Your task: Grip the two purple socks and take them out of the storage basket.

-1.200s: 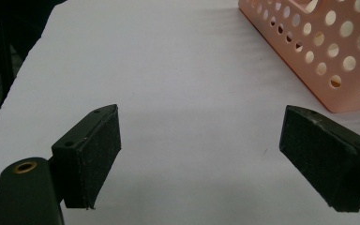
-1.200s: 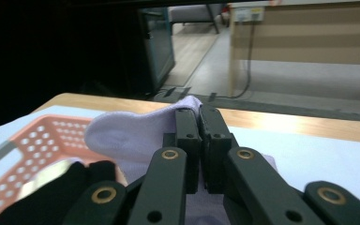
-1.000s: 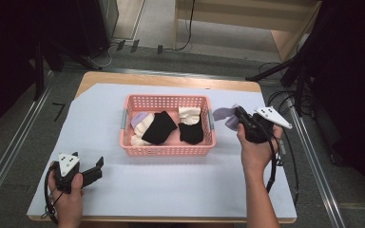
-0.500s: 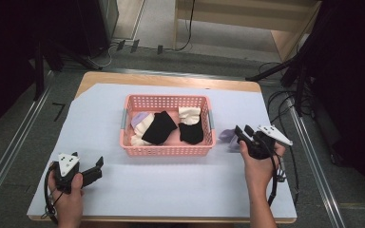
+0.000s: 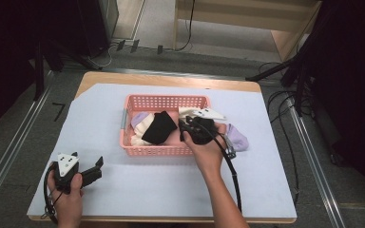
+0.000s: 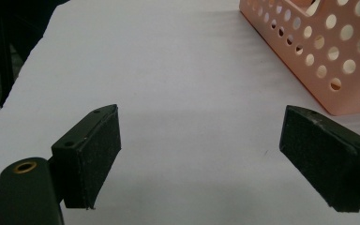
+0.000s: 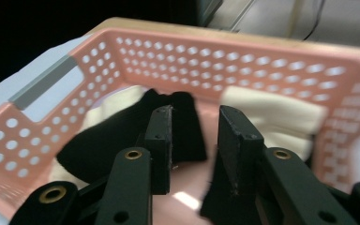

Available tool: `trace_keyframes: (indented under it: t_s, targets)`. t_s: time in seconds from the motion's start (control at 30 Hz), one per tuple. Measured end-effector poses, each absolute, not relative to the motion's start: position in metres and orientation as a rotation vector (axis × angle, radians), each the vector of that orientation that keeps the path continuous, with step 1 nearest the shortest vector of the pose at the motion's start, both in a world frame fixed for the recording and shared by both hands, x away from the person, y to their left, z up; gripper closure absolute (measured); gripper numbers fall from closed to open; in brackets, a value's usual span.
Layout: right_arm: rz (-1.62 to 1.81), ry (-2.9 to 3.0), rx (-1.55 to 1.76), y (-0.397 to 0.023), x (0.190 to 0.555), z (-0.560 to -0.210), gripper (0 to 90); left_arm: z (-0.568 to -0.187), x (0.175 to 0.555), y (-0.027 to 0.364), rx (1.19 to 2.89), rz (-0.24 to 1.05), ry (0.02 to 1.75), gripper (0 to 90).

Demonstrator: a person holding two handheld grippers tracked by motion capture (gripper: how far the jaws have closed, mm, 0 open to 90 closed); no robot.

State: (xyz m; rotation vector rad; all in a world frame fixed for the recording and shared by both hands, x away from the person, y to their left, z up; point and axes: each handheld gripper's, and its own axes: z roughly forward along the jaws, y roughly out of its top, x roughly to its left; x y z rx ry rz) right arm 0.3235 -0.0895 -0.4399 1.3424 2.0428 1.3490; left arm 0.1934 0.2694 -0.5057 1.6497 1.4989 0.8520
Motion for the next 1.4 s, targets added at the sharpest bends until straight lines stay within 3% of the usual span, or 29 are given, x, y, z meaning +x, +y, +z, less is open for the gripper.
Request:
trace_keyframes:
  t_s: [0.37, 0.7, 0.73, 0.8, 0.83, 0.9, 1.07, 1.33, 1.4]
  targets:
    - [1.270, 2.204, 1.409, -0.015, 0.351, -0.445, 49.0, -0.506, 0.194, 0.270, 1.652, 0.847, 1.500, 13.9]
    - [0.942, 2.369, 1.553, 0.012, 0.369, -0.462, 51.9, -0.506, 0.194, 0.270, 1.648, 0.845, 1.501, 14.0]
    - [0.910, 2.397, 1.573, 0.014, 0.371, -0.464, 55.5, -0.506, 0.194, 0.270, 1.653, 0.846, 1.499, 14.0]
    - [0.832, 2.445, 1.588, 0.017, 0.373, -0.465, 71.0, -0.506, 0.194, 0.270, 1.658, 0.843, 1.500, 14.0]
    - [0.806, 2.492, 1.579, 0.019, 0.372, -0.468, 85.9, -0.506, 0.194, 0.270, 1.654, 0.846, 1.500, 13.9]
    - [0.858, 2.468, 1.547, 0.017, 0.370, -0.466, 90.0, -0.506, 0.194, 0.270, 1.654, 0.845, 1.500, 14.0]
    - [1.079, 2.346, 1.539, 0.000, 0.365, -0.455, 90.0, -0.506, 0.194, 0.270, 1.654, 0.845, 1.498, 14.0]
    - [1.102, 2.105, 1.554, -0.032, 0.368, -0.441, 89.7, -0.506, 0.194, 0.270, 1.661, 0.840, 1.501, 14.0]
    - [1.161, 2.164, 1.551, -0.030, 0.373, -0.446, 67.7, -0.506, 0.194, 0.269, 1.661, 0.842, 1.503, 14.0]
